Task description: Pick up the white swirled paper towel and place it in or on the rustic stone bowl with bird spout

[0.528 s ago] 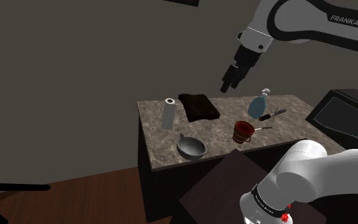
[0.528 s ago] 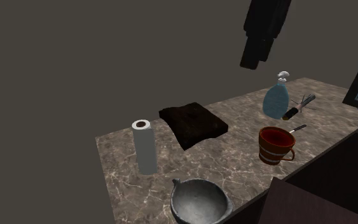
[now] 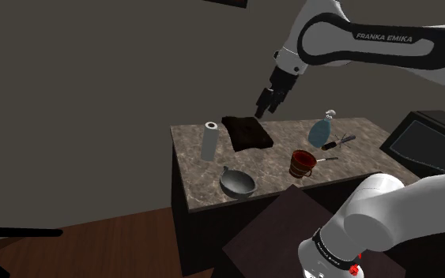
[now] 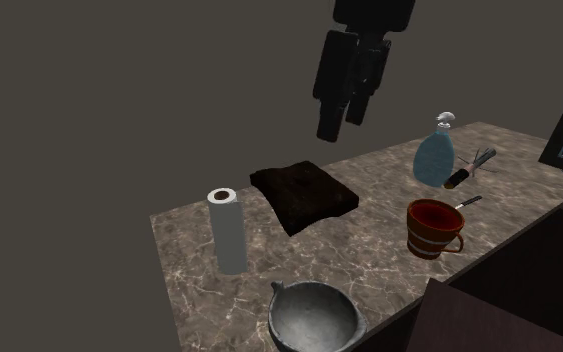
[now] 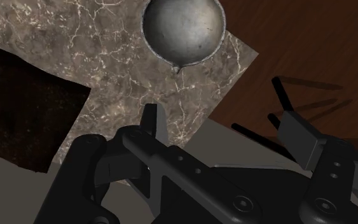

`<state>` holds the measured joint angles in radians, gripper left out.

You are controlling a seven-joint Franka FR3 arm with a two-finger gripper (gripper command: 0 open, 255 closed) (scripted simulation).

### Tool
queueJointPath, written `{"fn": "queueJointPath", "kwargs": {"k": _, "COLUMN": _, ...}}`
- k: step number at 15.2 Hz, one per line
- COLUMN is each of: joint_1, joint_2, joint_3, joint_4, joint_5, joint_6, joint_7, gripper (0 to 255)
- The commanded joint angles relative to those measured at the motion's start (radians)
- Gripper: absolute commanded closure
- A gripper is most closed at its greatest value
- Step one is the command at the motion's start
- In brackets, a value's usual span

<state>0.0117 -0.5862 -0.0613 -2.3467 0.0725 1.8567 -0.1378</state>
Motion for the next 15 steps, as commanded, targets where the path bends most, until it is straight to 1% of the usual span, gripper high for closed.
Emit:
{"fn": "queueJointPath", "kwargs": {"k": 1, "joint_1": 0.003, "joint_2": 0.067, "joint_3": -0.007, "joint_4": 0.007, "joint_5": 0.003, "joint_6": 0.066, "joint_7": -0.015, "gripper": 0}}
{"fn": "queueJointPath", "kwargs": {"k": 8, "joint_1": 0.017, "joint_2": 0.312, "joint_3": -0.025, "joint_4": 0.079, "joint_5": 0.03, "joint_6": 0.253, "joint_7": -0.067, "gripper": 0}}
{"fn": "queueJointPath", "kwargs": {"k": 15, "joint_1": 0.026, "joint_2": 0.574, "joint_3": -0.036, "joint_4": 0.221, "joint_5": 0.075, "joint_6": 0.385, "joint_7": -0.124, "gripper": 0}}
